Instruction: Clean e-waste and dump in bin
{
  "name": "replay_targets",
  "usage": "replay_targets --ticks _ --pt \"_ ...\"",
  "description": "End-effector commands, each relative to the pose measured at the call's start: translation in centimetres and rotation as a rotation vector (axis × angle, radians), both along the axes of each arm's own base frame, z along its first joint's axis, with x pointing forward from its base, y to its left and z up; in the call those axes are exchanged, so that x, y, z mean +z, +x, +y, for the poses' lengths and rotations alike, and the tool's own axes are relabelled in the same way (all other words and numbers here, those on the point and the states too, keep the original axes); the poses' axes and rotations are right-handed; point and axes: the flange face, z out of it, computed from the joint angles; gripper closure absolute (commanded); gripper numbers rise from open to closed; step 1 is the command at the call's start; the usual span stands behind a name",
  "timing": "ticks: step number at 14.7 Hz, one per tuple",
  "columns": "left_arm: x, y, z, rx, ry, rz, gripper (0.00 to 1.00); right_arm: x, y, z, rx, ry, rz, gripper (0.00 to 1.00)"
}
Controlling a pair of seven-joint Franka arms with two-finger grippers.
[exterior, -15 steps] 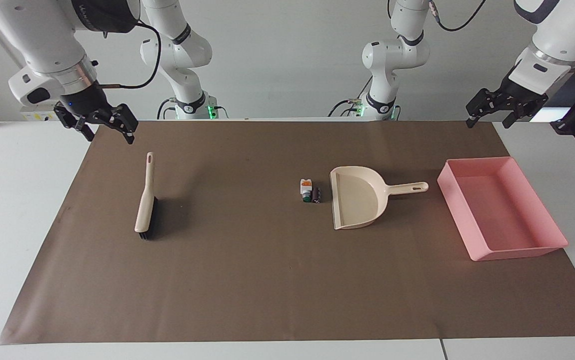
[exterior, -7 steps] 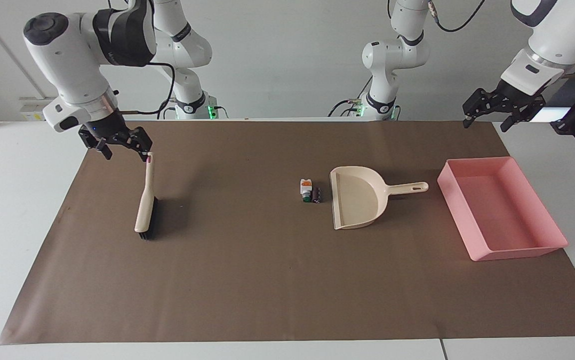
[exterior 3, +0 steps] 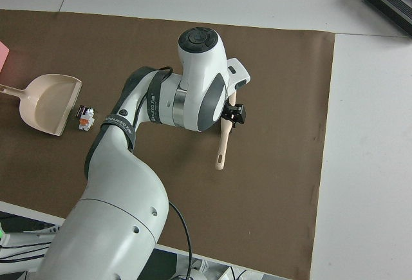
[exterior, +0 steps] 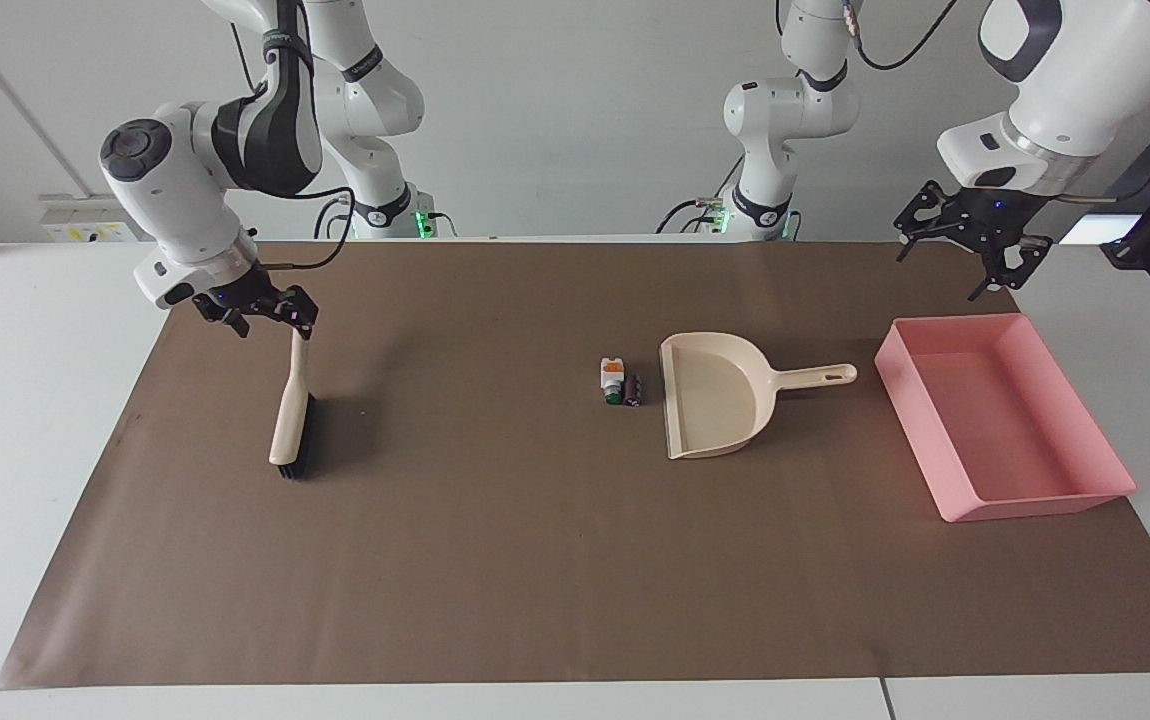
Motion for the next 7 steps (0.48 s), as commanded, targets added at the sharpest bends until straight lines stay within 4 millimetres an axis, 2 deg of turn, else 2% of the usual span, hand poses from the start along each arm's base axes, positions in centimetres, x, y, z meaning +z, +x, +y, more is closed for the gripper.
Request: replay_targets --ticks 1,3,5,6,7 --pt "-3.8 -1.0 -1.7 -0.221 0.011 -0.003 0.02 -2.3 -1.6 -0.8 0.001 0.047 -0.034 0.00" --pt "-6.0 -1.2 -3.0 -0.369 0.009 0.005 0.02 -4.6 -2.5 -0.6 0.009 0.057 -0.055 0.00" --pt "-8.1 -1.5 -3.4 -0.405 0.050 0.033 0.03 -5.7 -3.3 -0.5 0.029 0.061 -0.047 0.00" --pt "-9.1 -1.6 -4.4 -0.440 0.083 0.011 0.04 -6.3 -3.7 -0.7 0.036 0.063 -0.039 0.00" --pt "-11.3 -1.9 -5.2 -0.462 0.100 0.003 0.04 -6.8 -3.9 -1.0 0.031 0.063 -0.043 0.00"
